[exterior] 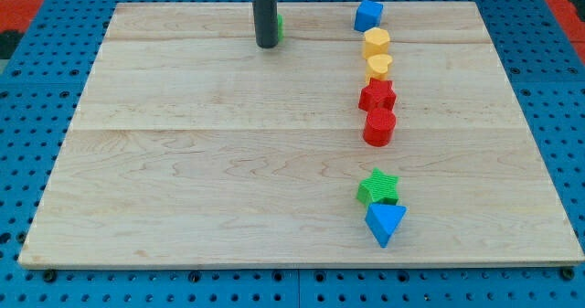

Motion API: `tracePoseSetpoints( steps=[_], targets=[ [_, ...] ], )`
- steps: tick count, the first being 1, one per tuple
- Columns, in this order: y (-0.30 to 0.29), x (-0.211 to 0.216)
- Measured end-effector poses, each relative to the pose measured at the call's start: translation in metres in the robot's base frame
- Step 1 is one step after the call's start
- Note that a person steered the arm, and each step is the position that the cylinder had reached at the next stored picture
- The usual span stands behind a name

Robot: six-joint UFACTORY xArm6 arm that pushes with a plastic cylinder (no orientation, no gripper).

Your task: Slide the green star to the green circle

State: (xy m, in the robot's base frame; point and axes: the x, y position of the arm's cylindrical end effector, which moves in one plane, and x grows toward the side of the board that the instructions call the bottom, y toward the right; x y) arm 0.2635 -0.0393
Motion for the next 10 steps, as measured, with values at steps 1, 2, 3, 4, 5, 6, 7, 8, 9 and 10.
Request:
tracePoseSetpoints(
  steps=[1,2,3,4,5,6,7,8,9,10],
  targets=[
    [0.007,0.0],
    [0.012,0.079],
    [0.017,0.167],
    [0.071,0.207],
    [0.133,0.214],
    [0.194,0.243],
    [0.201,0.29],
    [0.131,0.31],
    [0.082,0.281],
    [0.085,0.283]
  ],
)
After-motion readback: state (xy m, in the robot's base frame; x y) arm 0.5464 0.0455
